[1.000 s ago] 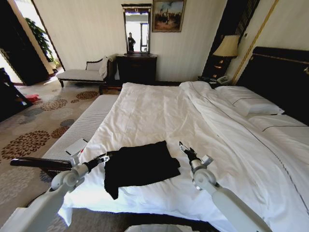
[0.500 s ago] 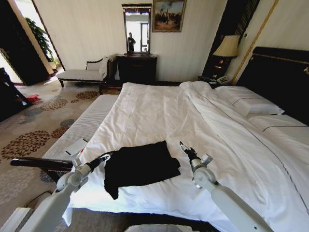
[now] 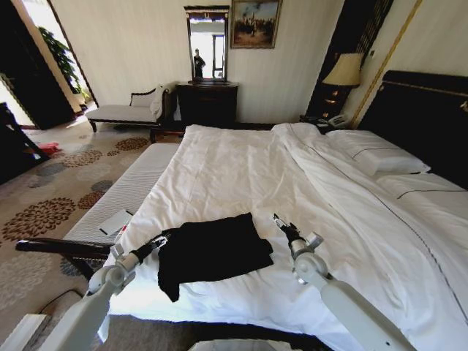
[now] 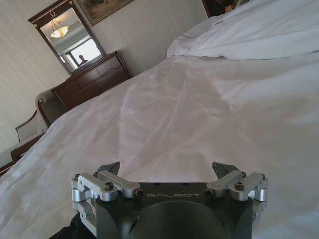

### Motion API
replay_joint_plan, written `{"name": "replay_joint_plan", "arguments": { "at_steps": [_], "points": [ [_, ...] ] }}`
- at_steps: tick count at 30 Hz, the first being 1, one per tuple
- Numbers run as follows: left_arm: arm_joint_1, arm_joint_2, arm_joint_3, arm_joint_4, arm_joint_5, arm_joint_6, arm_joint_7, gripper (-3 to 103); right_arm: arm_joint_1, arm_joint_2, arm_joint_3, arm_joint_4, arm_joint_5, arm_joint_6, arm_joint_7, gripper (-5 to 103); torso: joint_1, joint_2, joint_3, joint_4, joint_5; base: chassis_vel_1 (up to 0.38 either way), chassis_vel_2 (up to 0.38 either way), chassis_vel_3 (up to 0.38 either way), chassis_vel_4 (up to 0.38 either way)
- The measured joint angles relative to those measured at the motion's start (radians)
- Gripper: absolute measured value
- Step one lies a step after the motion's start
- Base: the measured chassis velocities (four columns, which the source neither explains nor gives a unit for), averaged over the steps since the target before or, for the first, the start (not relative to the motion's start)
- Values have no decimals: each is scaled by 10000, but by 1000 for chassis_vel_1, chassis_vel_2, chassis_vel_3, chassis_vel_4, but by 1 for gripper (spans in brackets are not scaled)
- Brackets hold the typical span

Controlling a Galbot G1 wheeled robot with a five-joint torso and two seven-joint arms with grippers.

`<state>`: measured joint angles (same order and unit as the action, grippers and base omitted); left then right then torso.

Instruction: Fold the clothes on the bed.

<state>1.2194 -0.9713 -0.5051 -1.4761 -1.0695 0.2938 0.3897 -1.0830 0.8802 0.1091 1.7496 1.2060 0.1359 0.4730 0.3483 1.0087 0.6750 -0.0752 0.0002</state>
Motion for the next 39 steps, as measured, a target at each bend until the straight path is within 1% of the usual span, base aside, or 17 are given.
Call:
{"name": "replay_joint_plan", "arguments": {
  "at_steps": [1, 3, 4, 6, 7, 9, 10, 12, 13, 14, 15, 16, 18, 21, 29, 32, 39],
  "points": [
    [-5, -19, 1, 26, 16, -17, -1, 78, -2, -1, 2, 0, -1, -1, 0, 100, 0, 0, 0, 0, 0, 0, 0, 0, 0],
    [-13, -88, 2, 68, 30, -52, 9, 66, -5, 2, 3, -13, -10, -2, 1, 100, 0, 0, 0, 0, 0, 0, 0, 0, 0],
    [-13, -88, 2, 68, 30, -52, 9, 66, -5, 2, 3, -13, -10, -2, 1, 100, 0, 0, 0, 0, 0, 0, 0, 0, 0],
    [-17, -143, 3, 76, 41, -76, 62, 55, -1, 22, -19, -32, -33, -3, 3, 100, 0, 0, 1, 0, -1, 0, 0, 0, 0],
    [-21, -162, 5, 76, 42, -81, 73, 55, 6, 27, -31, -40, -39, -4, 4, 100, 0, 0, 0, 0, 0, 0, 0, 0, 0],
    [-58, -237, 25, 87, 43, -87, 79, 44, 43, 41, -65, -46, -48, -5, 21, 100, 0, 0, 0, 1, -2, 0, 0, 0, 0],
    [-58, -237, 25, 87, 43, -87, 79, 44, 43, 41, -65, -46, -48, -5, 21, 100, 0, 0, 0, 1, -2, 0, 0, 0, 0],
    [-99, -289, 34, 101, 43, -87, 72, 34, 59, 41, -70, -46, -48, -5, 34, 100, 0, 0, 0, 1, -2, 0, 0, 0, 0],
    [-119, -316, 42, 107, 44, -88, 68, 34, 58, 36, -70, -43, -48, -6, 41, 100, 0, 0, 0, 0, -2, 0, 0, 0, 0],
    [-134, -345, 54, 111, 60, -91, 65, 23, 54, 23, -66, -36, -50, -6, 47, 100, 0, 0, 1, 0, -2, 0, 0, 0, 0],
    [-134, -345, 54, 111, 60, -91, 65, 23, 54, 23, -66, -36, -50, -6, 47, 100, 0, 0, 1, 0, -2, 0, 0, 0, 0],
    [-148, -358, 57, 114, 76, -102, 64, 18, 35, 12, -48, -24, -52, -7, 48, 100, 1, 0, 1, 0, -2, 0, 0, 0, 0],
    [-152, -360, 58, 114, 82, -109, 64, 18, 30, 9, -43, -23, -52, -7, 48, 100, 0, 0, 1, 0, -2, 0, 0, 0, 0],
    [-195, -342, 29, 118, 129, -194, 65, 3, -5, -14, 11, -10, -55, -11, 50, 100, 0, 0, 0, -2, -3, 0, 0, 0, 0],
    [-447, 87, -310, 265, 32, -344, 72, 2, 524, 55, -395, -279, 46, -95, 28, 100, 0, 0, 1, -2, -3, 0, 0, 0, 0],
    [-601, 311, -357, 366, -56, -373, 53, 2, 1152, 131, -899, -604, 337, -276, 14, 100, 1, 0, 1, 0, -2, 0, 0, 0, 0],
    [-858, 326, -442, 579, -107, -406, -32, 2, 2252, 279, -1875, -1277, 853, -578, 32, 100, 0, 0, 1, 0, -3, 0, 0, 0, 0]
  ]
}}
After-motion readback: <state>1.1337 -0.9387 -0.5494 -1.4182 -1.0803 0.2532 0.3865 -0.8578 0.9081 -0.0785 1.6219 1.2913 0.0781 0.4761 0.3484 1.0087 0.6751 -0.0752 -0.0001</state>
